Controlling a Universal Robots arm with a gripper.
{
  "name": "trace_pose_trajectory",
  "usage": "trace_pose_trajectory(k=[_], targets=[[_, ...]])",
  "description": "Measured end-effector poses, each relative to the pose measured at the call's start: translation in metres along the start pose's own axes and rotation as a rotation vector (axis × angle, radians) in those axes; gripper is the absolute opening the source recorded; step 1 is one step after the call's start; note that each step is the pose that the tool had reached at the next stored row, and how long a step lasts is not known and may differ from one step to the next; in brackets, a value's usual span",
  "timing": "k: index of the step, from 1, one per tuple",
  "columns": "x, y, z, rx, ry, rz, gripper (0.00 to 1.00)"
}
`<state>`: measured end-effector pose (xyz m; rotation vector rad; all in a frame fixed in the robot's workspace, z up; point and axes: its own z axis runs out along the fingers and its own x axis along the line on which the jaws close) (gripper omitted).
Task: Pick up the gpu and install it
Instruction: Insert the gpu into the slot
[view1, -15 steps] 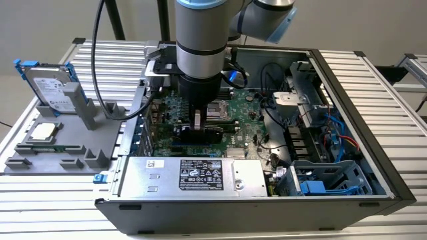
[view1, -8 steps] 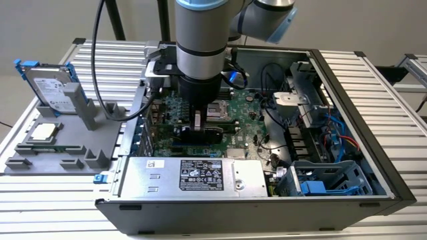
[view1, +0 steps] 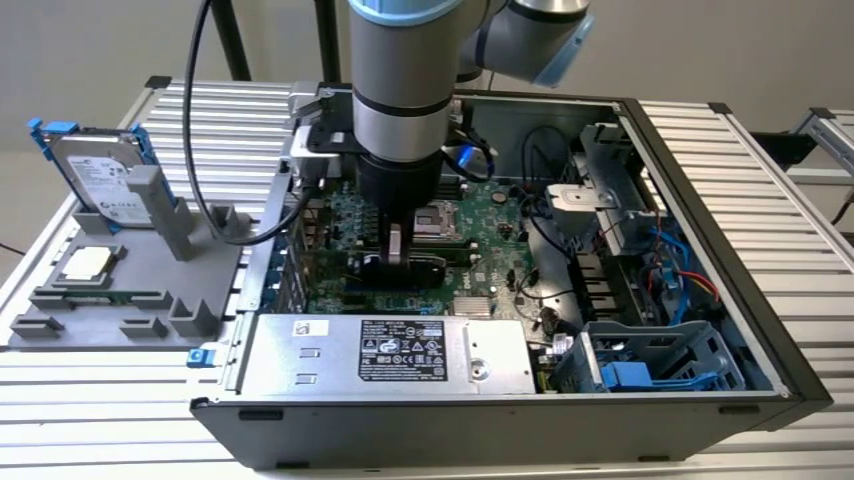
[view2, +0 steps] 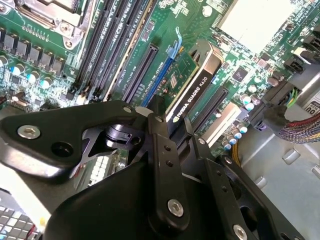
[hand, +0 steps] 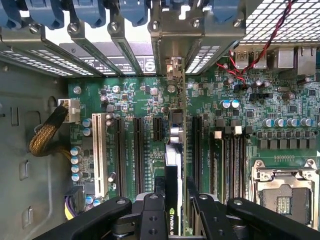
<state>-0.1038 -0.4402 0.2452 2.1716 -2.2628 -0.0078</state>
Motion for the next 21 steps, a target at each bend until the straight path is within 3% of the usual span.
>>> trace_pose_trajectory(k=[5,19,20,21], targets=[[0.0000,0.0002,0.0047,-0.0007,0.0004,0.000,0.00],[0.0000,0.0000,0.0050,-0.0003,0.0004,0.000,0.00],[-0.0001,-0.0001,0.0055,0.0005,-0.0006,0.000,1.00],[-0.0001,-0.0001,0.0057,0.0006,-0.0010,0.000,1.00]])
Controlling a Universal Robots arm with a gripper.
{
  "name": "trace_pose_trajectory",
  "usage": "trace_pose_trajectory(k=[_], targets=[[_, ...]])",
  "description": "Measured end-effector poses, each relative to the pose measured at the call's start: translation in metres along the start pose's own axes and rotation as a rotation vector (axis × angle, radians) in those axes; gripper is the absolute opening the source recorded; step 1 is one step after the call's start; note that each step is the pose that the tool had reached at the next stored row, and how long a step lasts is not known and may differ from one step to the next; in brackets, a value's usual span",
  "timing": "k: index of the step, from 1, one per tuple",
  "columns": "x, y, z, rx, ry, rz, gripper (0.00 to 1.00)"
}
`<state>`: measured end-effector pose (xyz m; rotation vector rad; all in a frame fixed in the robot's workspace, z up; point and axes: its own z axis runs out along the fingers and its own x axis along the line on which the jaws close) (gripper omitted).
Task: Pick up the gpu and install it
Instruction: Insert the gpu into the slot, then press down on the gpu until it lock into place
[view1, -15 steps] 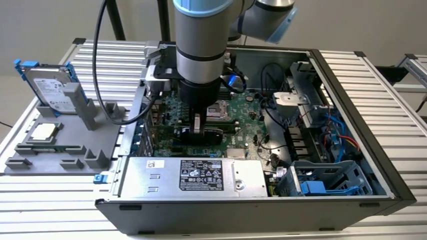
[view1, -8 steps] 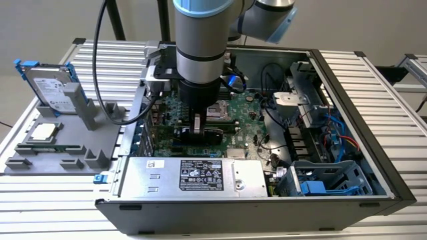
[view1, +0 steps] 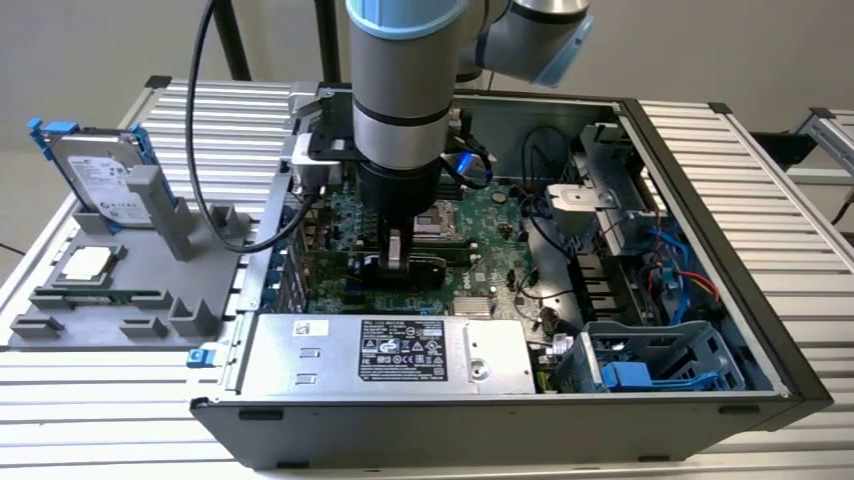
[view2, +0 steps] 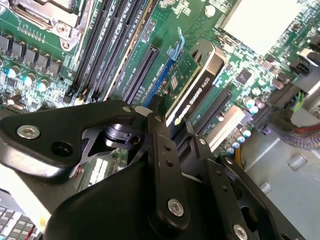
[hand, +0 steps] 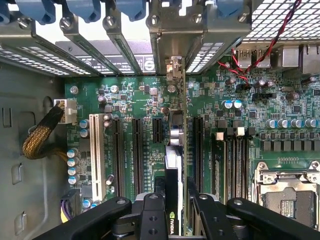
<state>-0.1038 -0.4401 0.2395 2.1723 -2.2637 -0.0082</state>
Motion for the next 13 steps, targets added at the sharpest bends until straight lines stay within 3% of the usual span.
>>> trace_pose_trajectory(k=[10,13], targets=[[0.0001,0.0001,-0.0009,-0.0010,0.0013,0.000,1.00],[0.0001,0.0002,-0.0086,-0.0008,0.0008,0.000,1.00]])
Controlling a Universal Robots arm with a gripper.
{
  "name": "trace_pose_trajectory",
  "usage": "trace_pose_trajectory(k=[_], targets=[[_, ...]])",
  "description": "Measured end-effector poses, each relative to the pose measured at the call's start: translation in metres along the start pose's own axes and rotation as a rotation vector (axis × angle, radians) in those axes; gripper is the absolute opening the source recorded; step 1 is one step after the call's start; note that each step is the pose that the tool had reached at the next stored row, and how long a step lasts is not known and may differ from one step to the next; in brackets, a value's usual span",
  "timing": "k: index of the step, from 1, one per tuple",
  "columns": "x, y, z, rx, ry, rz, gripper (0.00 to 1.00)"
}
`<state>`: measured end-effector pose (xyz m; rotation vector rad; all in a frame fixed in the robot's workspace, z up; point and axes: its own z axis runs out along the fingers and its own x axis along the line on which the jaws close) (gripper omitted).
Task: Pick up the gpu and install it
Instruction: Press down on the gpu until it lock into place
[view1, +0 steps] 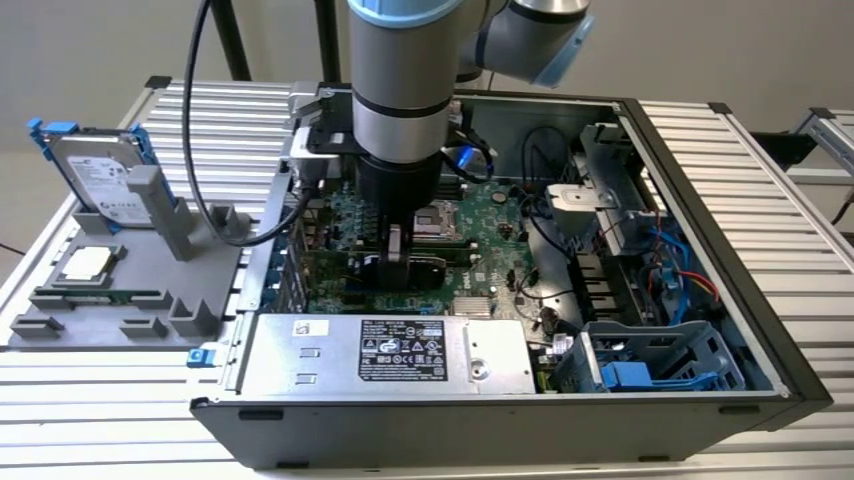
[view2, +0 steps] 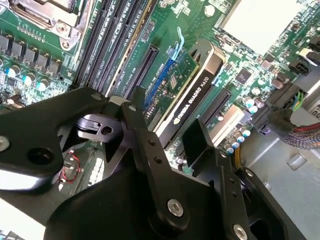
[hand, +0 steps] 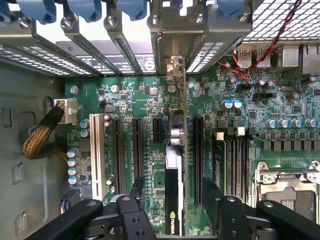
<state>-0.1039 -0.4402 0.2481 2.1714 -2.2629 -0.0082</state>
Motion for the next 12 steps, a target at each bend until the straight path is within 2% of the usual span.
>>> trace_pose_trajectory(k=[9,12], targets=[[0.0000,0.0003,-0.0376,-0.0002,-0.0001,0.000,1.00],[0.0000,0.0002,-0.0395,0.0001,-0.0006,0.000,1.00]])
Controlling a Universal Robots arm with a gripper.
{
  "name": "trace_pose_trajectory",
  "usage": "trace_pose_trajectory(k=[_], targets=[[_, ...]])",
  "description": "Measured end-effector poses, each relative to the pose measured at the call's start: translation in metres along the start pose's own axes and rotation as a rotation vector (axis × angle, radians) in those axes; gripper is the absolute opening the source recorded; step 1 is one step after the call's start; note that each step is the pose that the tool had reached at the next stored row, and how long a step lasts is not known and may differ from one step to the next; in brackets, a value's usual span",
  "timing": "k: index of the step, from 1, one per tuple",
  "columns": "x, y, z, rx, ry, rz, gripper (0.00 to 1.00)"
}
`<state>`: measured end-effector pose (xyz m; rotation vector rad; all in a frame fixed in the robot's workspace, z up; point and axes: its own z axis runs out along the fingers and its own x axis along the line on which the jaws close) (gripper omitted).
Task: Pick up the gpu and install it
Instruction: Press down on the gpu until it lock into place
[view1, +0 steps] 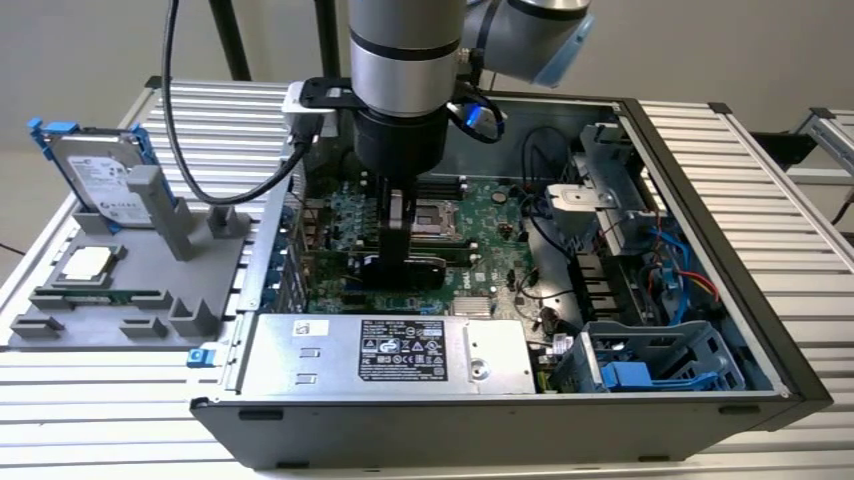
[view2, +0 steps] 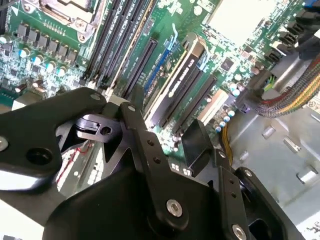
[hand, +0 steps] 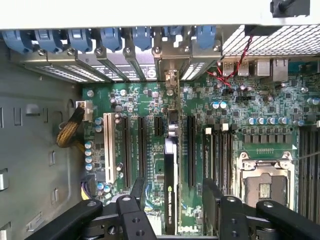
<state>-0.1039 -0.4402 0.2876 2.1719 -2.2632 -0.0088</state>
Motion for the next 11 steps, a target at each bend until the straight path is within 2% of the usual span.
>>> trace_pose_trajectory(k=[1,2,7,9,11], targets=[[0.0000,0.0000,-0.0002,0.0000,0.0001,0.000,1.00],[0.0000,0.0000,-0.0004,-0.0002,0.0003,0.000,0.00],[0.0000,0.0000,-0.0011,-0.0002,0.0004,0.000,0.00],[0.0000,0.0001,-0.0058,-0.0002,0.0004,0.000,0.00],[0.0000,0.0001,-0.0061,-0.0002,0.0004,0.000,0.00]])
